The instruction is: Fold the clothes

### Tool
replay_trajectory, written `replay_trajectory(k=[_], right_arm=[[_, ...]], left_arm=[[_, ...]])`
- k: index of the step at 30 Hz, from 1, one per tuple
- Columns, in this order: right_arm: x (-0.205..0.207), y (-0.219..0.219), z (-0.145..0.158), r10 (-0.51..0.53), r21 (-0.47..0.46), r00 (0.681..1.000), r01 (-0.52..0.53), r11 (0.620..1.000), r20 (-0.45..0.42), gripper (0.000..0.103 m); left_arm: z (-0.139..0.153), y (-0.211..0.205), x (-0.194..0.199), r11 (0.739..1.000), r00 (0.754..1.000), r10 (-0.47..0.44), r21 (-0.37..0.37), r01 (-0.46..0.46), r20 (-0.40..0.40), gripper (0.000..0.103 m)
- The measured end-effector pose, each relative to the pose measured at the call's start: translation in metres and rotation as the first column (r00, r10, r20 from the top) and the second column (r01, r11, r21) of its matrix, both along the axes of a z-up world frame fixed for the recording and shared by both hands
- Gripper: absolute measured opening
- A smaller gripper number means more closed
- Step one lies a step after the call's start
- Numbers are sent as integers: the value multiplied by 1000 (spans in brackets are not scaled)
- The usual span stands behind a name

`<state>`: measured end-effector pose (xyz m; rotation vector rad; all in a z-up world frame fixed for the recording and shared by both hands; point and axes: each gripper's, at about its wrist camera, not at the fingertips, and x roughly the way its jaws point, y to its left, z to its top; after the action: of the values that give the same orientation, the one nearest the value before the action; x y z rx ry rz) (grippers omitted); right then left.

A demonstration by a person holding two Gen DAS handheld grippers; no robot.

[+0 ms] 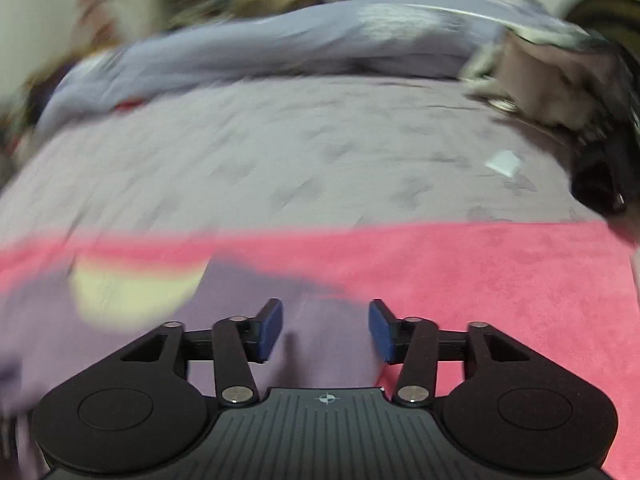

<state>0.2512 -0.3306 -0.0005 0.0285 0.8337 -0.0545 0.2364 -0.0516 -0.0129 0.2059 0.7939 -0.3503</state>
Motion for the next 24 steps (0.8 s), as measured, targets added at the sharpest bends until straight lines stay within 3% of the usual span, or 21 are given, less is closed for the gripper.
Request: replay_trajectory(k=[2,3,6,8,9,11,12,13,14,18,19,20,22,23,24], right_arm=[[-26,12,-21,61,-89,994,-69,994,-86,63],[-40,9,-26,61,-89,997,-66,994,-55,65],[-64,-14,-18,-95,-17,994,94,995,-56,74],[-74,-14,-7,-104,-29,994,104,994,-18,78],[-78,-13,-10,-86,-62,996,85,994,-12,91],[-73,-20,-30,-109,-81,987,100,992,-120,97],[-72,-29,-29,-159,-9,979,159,987,-130,99],[-71,-38,-28,-203,57,969,213,975,-143,99],[-69,-37,-24,-207,53,967,217,975,-149,96],[-76,-2,7,-92,-80,995,88,993,-47,92],[-79,10,17,-40,-100,999,39,994,-11,92],[-80,23,25,15,-88,1000,-14,996,18,89],[-81,49,40,124,-67,990,-119,991,72,63],[-74,67,41,172,-49,984,-170,984,53,35],[-68,85,42,220,-30,975,-219,975,36,19]], left_arm=[[0,1,1,1000,1000,-2,0,2,1,60],[0,2,1,1000,1000,-2,-1,2,-1,60],[2,8,1,1000,1000,-4,6,4,-6,65],[2,16,-1,1000,1000,17,9,-17,-5,74],[2,20,-2,999,999,38,9,-38,-9,77],[2,33,-3,996,996,77,-31,-78,-38,78],[5,38,-6,996,995,87,-21,-88,-41,78],[7,42,-10,995,994,96,-10,-97,-43,78],[10,46,-14,994,993,106,1,-106,-45,78],[22,76,-50,976,978,208,65,-206,-20,76],[27,88,-60,969,969,245,46,-243,-21,76],[32,101,-71,959,959,282,26,-281,-24,76],[42,131,-91,926,926,378,-13,-378,-19,76],[45,145,-98,907,907,421,-30,-421,-19,76],[48,160,-104,882,883,469,-45,-470,-26,76]])
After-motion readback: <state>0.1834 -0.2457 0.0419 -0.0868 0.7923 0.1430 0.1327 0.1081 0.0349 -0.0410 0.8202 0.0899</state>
